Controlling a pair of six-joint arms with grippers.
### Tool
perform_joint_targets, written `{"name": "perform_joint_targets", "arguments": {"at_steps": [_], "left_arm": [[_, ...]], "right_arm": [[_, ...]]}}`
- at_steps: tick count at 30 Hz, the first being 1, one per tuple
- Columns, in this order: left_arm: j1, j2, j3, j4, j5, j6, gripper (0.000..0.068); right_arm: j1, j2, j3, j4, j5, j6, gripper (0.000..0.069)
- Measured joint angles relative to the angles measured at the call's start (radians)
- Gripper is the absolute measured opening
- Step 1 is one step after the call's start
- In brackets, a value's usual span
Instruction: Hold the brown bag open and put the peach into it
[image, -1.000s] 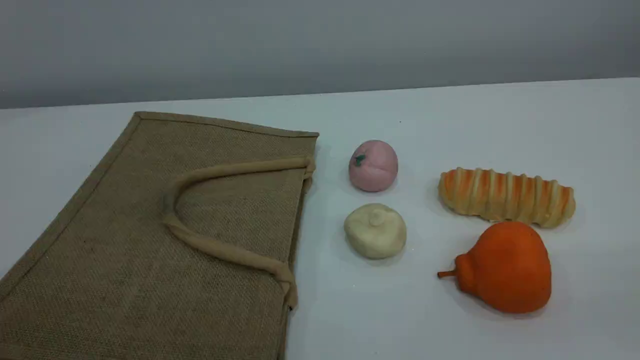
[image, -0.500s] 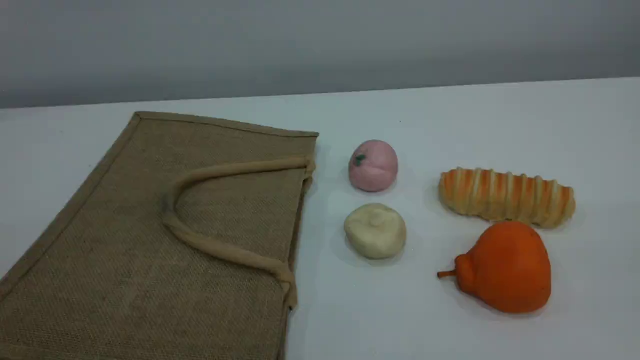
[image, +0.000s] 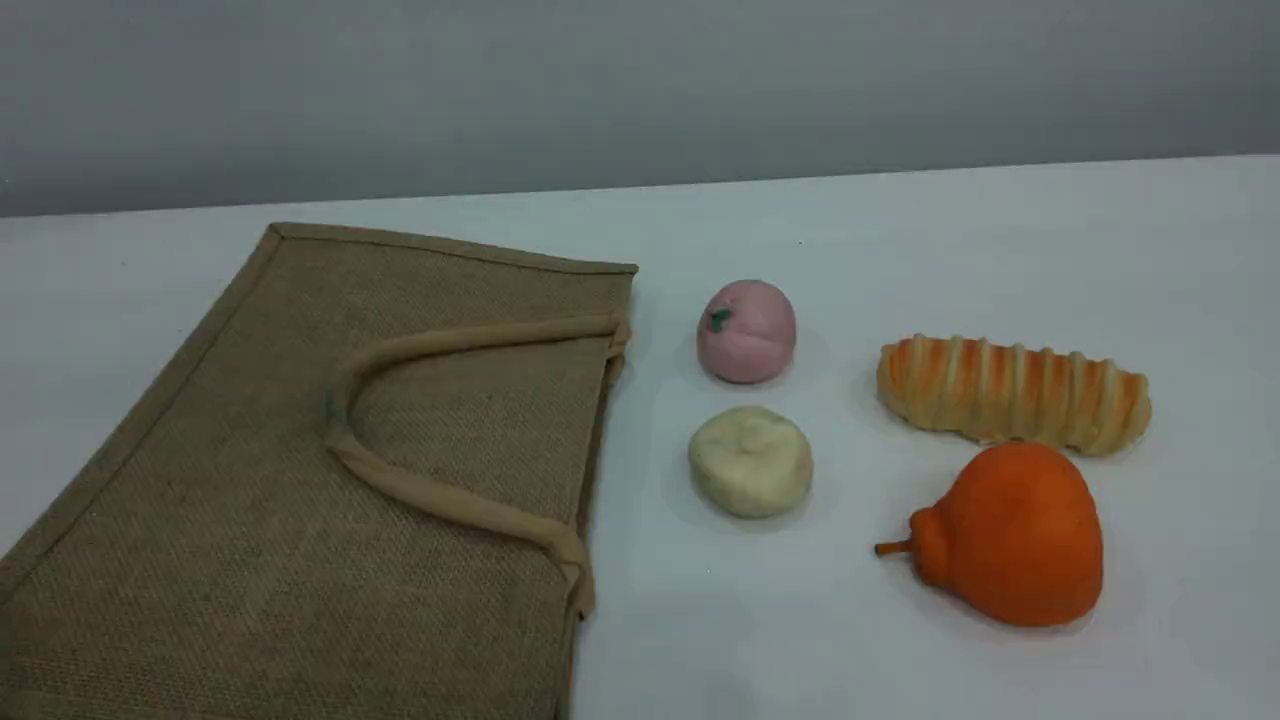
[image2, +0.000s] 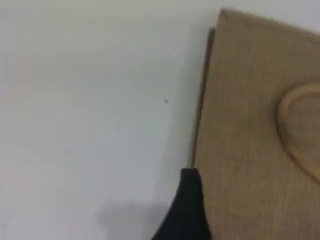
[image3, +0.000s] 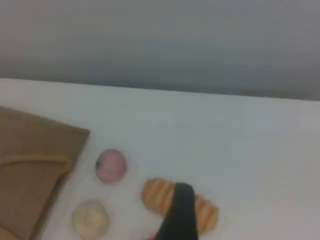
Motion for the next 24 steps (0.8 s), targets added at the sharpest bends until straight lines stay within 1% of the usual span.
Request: {"name": "perform_joint_targets", "arguments": {"at_steps": [2, 5, 8, 10, 14, 18, 20, 21, 24], "left_arm": [[-0.015, 0.073, -0.004, 0.000, -0.019, 0.003, 0.0584], [-0.016, 0.180, -0.010, 0.002, -0.057, 0.003, 0.0584], [-0.016, 0.282, -0.010, 0.001, -0.102, -0.002, 0.0584], [-0.016, 0.341, -0.010, -0.016, -0.125, -0.012, 0.0584], [-0.016, 0.454, -0.016, -0.085, -0.162, -0.001, 0.0584], [-0.016, 0.552, -0.021, -0.093, -0.209, -0.001, 0.0584], [-0.016, 0.597, -0.030, -0.117, -0.223, -0.001, 0.0584], [-0.018, 0.621, -0.038, -0.132, -0.231, 0.002, 0.0584], [-0.048, 0.692, -0.075, -0.144, -0.236, 0.004, 0.0584]], "right_arm": [[0.000, 0.054, -0.013, 0.000, -0.001, 0.000, 0.0587], [0.000, 0.132, -0.014, 0.000, -0.007, 0.000, 0.0587], [0.000, 0.185, -0.014, 0.000, -0.042, 0.000, 0.0587], [0.000, 0.215, -0.015, 0.004, -0.068, 0.001, 0.0587], [0.000, 0.271, -0.019, 0.008, -0.108, 0.002, 0.0587], [0.000, 0.313, -0.019, 0.008, -0.116, 0.007, 0.0587], [0.000, 0.327, -0.019, 0.011, -0.122, 0.007, 0.0587], [0.000, 0.331, -0.019, 0.013, -0.129, 0.007, 0.0587], [0.000, 0.335, -0.019, 0.016, -0.135, 0.007, 0.0587]]}}
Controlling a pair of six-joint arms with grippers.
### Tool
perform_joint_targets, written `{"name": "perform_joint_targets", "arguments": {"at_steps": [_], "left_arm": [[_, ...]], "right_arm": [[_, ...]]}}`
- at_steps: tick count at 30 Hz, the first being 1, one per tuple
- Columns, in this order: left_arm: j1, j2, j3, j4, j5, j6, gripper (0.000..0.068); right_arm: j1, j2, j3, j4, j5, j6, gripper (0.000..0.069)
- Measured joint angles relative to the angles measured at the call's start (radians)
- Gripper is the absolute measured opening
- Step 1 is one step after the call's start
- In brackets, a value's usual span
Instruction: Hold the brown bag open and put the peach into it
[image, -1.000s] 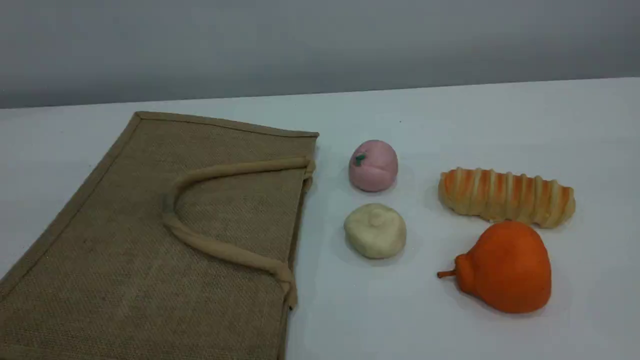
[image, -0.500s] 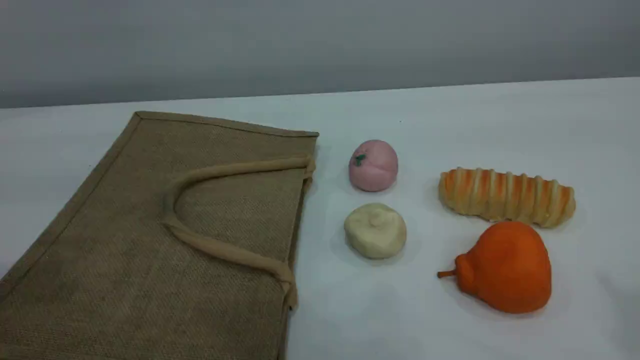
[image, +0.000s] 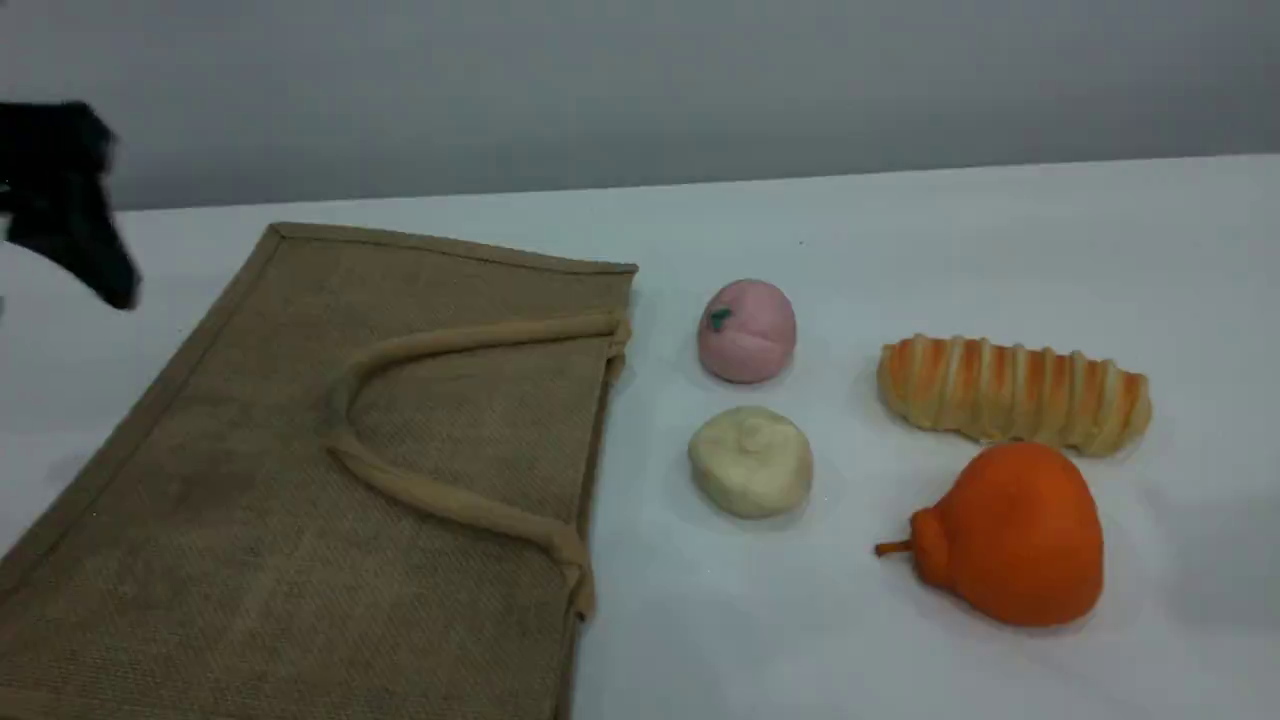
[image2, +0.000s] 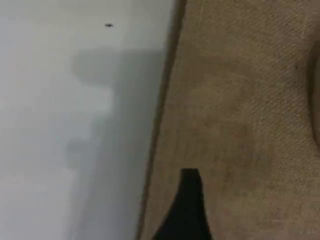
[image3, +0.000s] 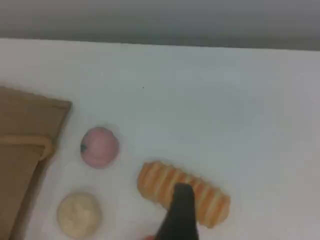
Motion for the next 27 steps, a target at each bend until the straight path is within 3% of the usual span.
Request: {"name": "perform_joint_targets", "arguments": {"at_steps": [10, 27], "left_arm": [[-0.095, 0.234, -0.142, -0.034, -0.020, -0.009, 0.0584], [-0.135, 0.462, -0.272, -0.087, -0.024, 0.022, 0.0584]], "right_arm": [[0.000, 0.002, 0.000, 0.000, -0.003, -0.002, 0.0587], [0.000, 0.002, 0.000, -0.002, -0.003, -0.002, 0.0587]]}}
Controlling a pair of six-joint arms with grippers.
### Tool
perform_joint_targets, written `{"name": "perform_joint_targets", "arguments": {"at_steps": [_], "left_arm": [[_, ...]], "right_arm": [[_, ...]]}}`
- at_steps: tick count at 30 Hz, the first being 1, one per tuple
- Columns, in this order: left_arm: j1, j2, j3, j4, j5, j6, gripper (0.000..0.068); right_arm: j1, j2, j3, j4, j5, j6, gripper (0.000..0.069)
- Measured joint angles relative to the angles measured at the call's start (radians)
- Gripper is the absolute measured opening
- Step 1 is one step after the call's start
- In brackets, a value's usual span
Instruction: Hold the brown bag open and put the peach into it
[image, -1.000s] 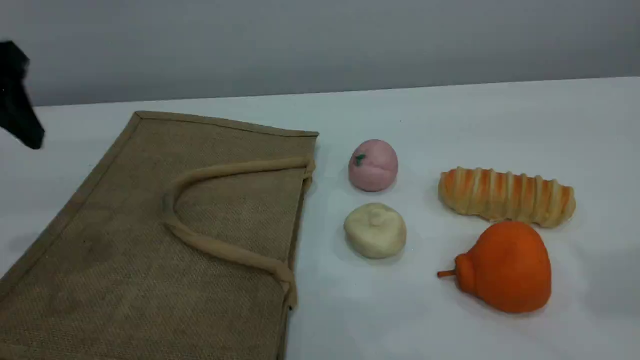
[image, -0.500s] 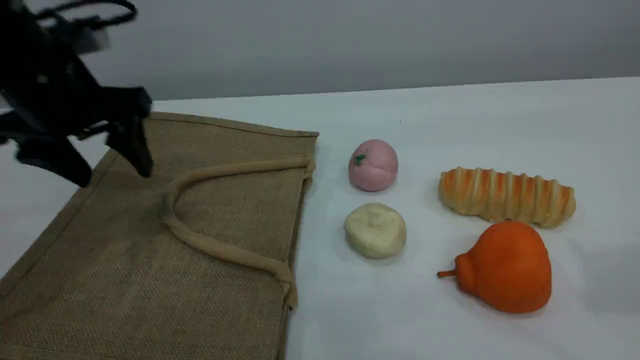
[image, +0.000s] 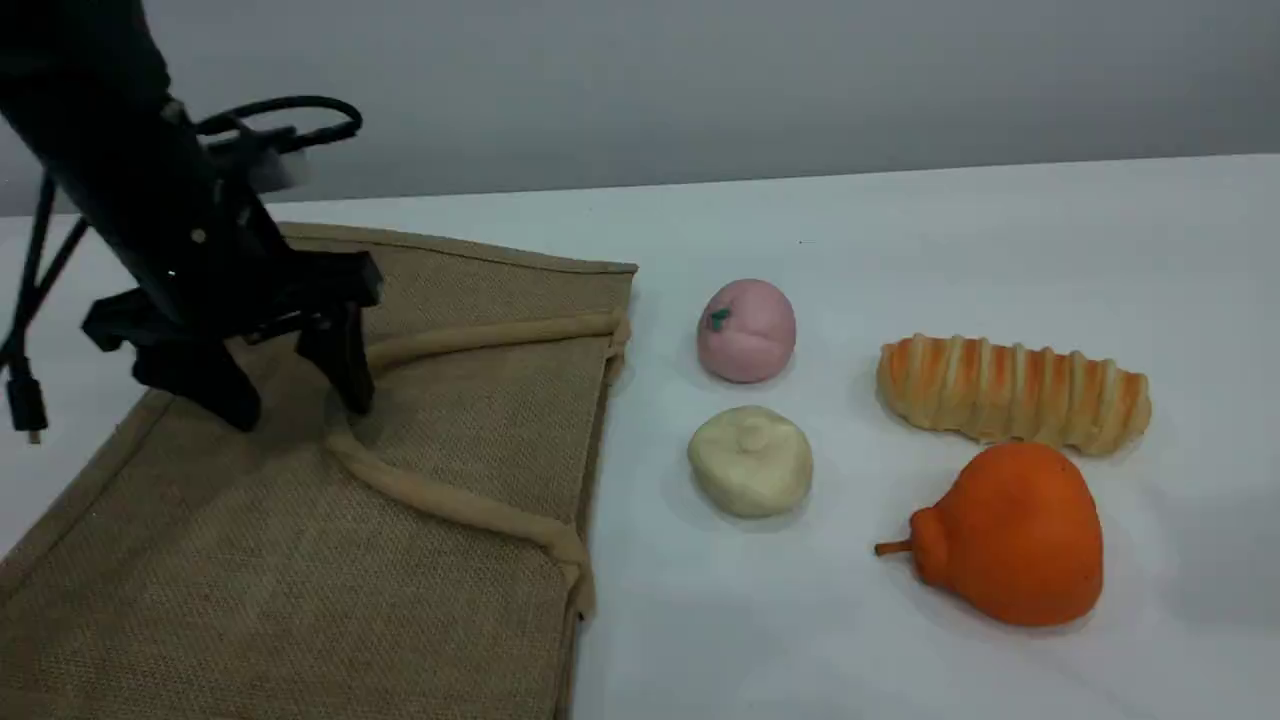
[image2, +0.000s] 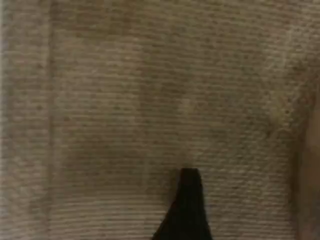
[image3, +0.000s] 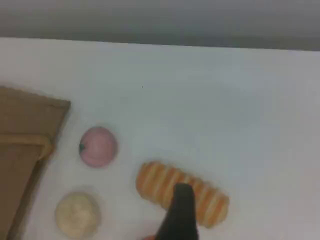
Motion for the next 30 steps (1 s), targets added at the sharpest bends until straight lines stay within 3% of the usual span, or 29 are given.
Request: {"name": "perform_joint_targets", "arguments": {"at_steps": [7, 10, 14, 22, 26, 30], "left_arm": [[-0.029, 0.021, -0.021, -0.003, -0.002, 0.006, 0.0580], [-0.029, 0.026, -0.021, -0.001, -0.003, 0.018, 0.0545], [-0.029, 0.026, -0.021, -0.001, -0.002, 0.053, 0.0444], [-0.029, 0.026, -0.021, -0.002, 0.000, 0.135, 0.0111], [-0.029, 0.025, -0.022, -0.003, 0.001, 0.148, 0.0090], [-0.029, 0.023, -0.076, -0.003, 0.072, 0.214, 0.0090]], "right_arm": [[0.000, 0.000, 0.000, -0.002, 0.002, 0.000, 0.0587], [0.000, -0.001, 0.000, -0.003, 0.008, 0.000, 0.0587], [0.000, -0.001, 0.000, -0.004, 0.012, 0.000, 0.0587], [0.000, -0.001, 0.000, -0.004, 0.014, 0.000, 0.0587], [0.000, -0.001, 0.000, -0.004, 0.016, 0.000, 0.0587], [0.000, -0.001, 0.000, -0.003, 0.035, -0.001, 0.0587]]}}
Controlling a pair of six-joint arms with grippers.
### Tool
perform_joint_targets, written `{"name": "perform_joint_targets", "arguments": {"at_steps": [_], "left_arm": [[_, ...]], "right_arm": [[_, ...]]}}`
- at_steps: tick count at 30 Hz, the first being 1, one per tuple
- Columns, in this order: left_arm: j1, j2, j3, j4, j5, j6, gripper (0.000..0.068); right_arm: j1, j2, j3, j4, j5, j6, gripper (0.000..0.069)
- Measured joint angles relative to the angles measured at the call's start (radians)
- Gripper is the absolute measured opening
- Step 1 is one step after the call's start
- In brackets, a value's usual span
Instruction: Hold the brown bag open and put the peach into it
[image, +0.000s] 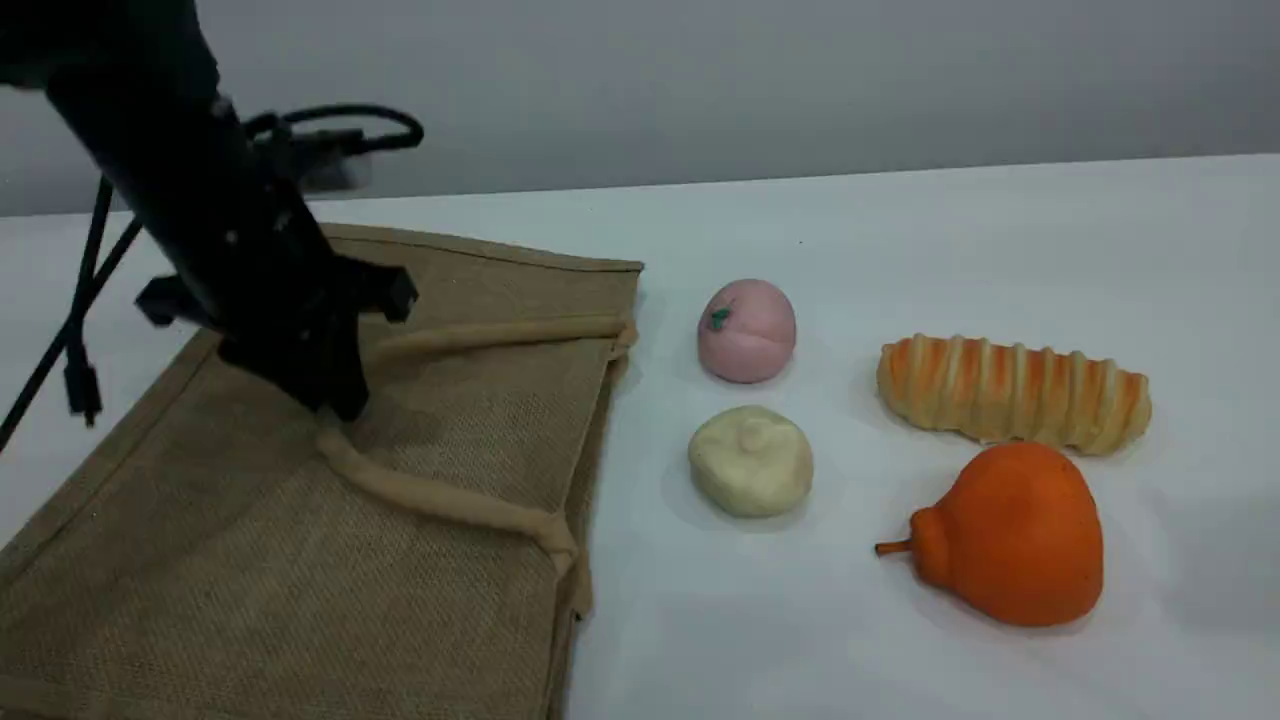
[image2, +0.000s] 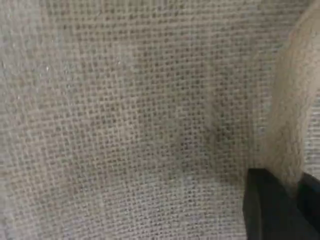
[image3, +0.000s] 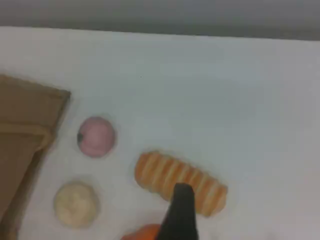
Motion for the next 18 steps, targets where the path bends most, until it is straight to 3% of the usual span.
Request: {"name": "perform_joint_targets", "arguments": {"at_steps": [12, 18], "left_arm": [[0.000, 0.000, -0.466, 0.023, 0.517, 0.273, 0.0090], [0.000, -0.027, -0.665, -0.028, 0.567, 0.338, 0.0090]], "right_arm": [[0.000, 0.004, 0.000, -0.002, 0.038, -0.036, 0.0587], [0.000, 0.076, 0.000, 0.001, 0.034, -0.080, 0.0587]]}}
